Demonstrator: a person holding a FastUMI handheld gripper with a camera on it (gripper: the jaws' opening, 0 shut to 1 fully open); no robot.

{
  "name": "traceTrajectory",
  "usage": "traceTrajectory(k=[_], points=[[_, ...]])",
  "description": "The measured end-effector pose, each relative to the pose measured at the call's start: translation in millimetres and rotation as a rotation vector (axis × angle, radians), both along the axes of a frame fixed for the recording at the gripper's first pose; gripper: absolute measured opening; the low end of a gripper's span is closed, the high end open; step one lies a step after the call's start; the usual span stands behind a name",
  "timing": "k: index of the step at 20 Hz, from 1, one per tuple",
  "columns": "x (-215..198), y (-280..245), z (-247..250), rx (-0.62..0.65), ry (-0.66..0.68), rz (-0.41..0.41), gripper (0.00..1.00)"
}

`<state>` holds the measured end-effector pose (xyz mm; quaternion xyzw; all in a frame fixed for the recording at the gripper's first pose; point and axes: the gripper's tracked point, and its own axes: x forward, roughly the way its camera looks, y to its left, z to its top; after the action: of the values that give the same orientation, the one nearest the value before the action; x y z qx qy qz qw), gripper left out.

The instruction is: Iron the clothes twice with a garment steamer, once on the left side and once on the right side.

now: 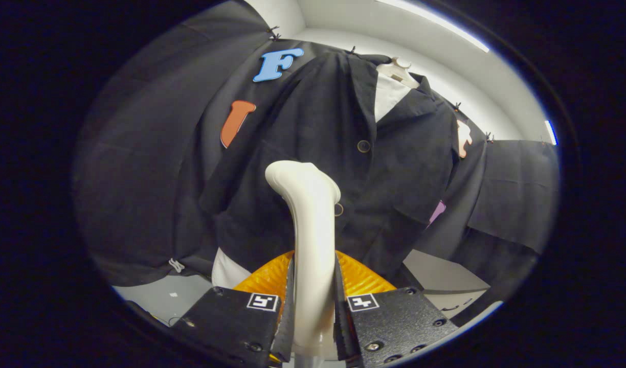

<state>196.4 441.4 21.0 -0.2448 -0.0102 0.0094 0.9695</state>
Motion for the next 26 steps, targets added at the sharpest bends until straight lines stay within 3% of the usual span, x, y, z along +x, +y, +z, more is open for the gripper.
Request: traceTrajectory(k=[12,17,26], points=[[-15.1,-24.8,-116.0,-0.036,0.269,-0.057,0.36],[-26.7,-39.8,-133.1,-0.033,0.330,-0.049,0.36],[-87.9,-158.0,-143.7,0.050,0.432,-0.080,0.36]])
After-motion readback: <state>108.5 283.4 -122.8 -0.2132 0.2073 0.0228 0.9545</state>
